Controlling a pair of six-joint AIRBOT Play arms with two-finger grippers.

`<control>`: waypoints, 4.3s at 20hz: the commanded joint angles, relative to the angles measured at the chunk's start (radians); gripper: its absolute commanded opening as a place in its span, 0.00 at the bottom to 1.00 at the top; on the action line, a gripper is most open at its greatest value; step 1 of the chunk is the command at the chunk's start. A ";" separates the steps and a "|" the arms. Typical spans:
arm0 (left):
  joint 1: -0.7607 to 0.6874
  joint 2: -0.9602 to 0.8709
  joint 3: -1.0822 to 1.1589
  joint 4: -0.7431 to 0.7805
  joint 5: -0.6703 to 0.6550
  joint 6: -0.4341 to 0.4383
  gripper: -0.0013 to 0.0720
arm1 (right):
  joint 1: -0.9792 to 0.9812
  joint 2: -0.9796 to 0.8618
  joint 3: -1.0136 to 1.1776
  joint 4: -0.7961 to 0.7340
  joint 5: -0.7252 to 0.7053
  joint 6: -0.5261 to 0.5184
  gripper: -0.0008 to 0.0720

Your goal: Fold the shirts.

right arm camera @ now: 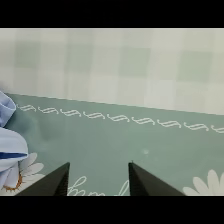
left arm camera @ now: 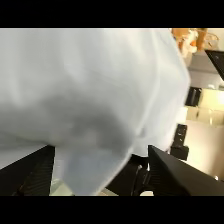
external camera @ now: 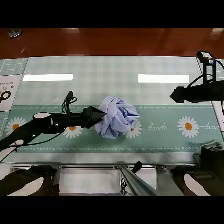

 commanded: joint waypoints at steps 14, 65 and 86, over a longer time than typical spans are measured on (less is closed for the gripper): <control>-0.070 -0.002 0.000 0.005 0.069 0.016 0.04 | -0.008 -0.048 -0.024 0.078 0.031 -0.084 0.69; 0.489 0.536 1.256 0.544 -0.269 -0.480 0.04 | -0.048 0.168 1.025 0.031 0.280 -0.105 0.04; 0.429 0.491 0.185 0.807 -0.164 -0.480 0.04 | -0.047 -0.765 0.988 0.327 -0.104 -0.159 0.04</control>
